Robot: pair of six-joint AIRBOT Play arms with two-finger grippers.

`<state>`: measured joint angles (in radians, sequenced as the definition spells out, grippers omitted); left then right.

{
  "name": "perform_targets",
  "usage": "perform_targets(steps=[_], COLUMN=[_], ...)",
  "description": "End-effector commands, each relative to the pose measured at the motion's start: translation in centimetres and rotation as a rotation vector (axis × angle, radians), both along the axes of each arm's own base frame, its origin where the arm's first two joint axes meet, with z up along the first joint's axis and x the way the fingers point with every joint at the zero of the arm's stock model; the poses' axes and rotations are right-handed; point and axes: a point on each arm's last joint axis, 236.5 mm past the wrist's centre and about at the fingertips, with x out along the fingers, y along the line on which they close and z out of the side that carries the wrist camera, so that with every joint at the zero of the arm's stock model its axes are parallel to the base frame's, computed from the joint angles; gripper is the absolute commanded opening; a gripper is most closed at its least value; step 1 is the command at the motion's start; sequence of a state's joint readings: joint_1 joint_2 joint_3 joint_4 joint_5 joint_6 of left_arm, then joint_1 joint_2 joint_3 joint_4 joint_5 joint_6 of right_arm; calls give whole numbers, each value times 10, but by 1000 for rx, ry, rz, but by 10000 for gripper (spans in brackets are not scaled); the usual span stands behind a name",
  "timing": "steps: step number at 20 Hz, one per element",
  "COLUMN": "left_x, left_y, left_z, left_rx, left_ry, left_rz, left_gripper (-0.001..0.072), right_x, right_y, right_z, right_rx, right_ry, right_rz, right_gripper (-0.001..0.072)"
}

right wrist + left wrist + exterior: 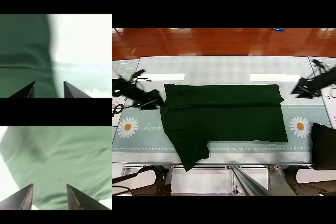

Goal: Fold the shirts.

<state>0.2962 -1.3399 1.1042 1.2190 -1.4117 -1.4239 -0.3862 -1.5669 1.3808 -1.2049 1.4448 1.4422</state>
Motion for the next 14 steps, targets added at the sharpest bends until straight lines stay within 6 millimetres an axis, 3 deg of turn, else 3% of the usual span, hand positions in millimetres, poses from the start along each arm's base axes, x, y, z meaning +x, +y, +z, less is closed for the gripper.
perform_targets(steps=[1,2,3,4,6,8,14], left_x=[-49,-76,-99,-114,-120,-150,-156], left_y=[54,56,45,24,-26,-29,-57], left_z=[16,3,-12,-27,-39,-55,-66], left_rx=[66,59,22,-59,-259,-221,-271], left_ry=[-20,6,35,44,16,121,210], left_rz=[232,323,371,432,477,419,324], left_gripper=[508,508,508,508,509,508,508], right_x=[-34,-39,-49,-60,-78,-91,-92], right_y=[-39,-28,-15,1,36,55,59], right_z=[8,4,-5,-12,-15,-12,-2], right_rx=[-70,-29,22,84,193,232,230], right_ry=[-68,-143,-174,-180,-211,-237,-276], right_rz=[-211,-208,-227,-239,-205,-174,-177], right_gripper=[416,420,420,420,420,419,419])
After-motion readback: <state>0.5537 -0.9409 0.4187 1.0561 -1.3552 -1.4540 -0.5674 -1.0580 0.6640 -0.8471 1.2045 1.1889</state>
